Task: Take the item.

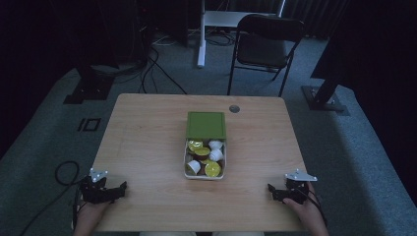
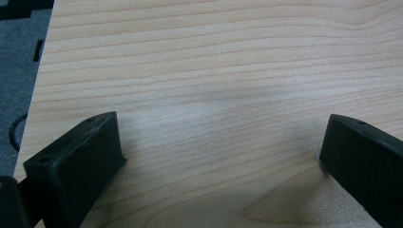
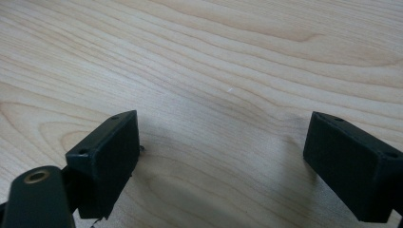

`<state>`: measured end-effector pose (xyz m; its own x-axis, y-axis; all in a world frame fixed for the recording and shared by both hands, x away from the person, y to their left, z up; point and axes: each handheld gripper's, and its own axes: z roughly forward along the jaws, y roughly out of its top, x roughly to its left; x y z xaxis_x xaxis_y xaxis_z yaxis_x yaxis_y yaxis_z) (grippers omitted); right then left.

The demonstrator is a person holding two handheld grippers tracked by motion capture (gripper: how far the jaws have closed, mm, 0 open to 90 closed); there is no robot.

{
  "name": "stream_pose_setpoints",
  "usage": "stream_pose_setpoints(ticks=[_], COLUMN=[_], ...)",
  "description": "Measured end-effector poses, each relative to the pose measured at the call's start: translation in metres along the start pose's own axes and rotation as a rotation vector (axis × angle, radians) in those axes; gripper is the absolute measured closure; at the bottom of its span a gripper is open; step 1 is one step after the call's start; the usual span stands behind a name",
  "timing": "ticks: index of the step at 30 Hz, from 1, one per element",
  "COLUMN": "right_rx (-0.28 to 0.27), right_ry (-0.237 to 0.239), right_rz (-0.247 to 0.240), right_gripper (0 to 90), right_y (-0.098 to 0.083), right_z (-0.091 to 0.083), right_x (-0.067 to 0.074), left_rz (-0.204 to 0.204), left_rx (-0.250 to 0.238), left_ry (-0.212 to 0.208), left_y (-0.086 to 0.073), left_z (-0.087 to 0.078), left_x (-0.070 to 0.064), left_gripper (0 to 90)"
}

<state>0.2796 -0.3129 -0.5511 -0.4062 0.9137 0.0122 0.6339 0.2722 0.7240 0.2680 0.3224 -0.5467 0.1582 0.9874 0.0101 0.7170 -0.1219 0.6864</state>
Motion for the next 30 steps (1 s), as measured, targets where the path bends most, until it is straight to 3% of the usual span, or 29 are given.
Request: stream_pose_setpoints(ticks=[7,18,20,30], right_rx=[0.0,-0.006,-0.01,-0.037], right_ry=[-0.026,-0.005,-0.018,-0.012], right_rz=[0.025,0.003,0.003,0.025], right_gripper=[11.2,14.0,13.8,13.1], right_y=[-0.0005,-0.0013,-0.0015,0.0073], right_z=[-0.0004,-0.0016,-0.002,-0.0076], right_x=[0.0004,0.0018,0.0025,0.0062], left_rz=[0.0,0.0,0.0,0.0], left_rx=[0.0,0.0,0.0,0.0], left_ry=[0.0,0.0,0.0,0.0], left_y=[0.0,0.0,0.0,0.0], left_z=[0.0,0.0,0.0,0.0], left_x=[0.0001,0.0001,0.0001,0.0001], left_gripper=[0.5,0.5,0.5,0.5])
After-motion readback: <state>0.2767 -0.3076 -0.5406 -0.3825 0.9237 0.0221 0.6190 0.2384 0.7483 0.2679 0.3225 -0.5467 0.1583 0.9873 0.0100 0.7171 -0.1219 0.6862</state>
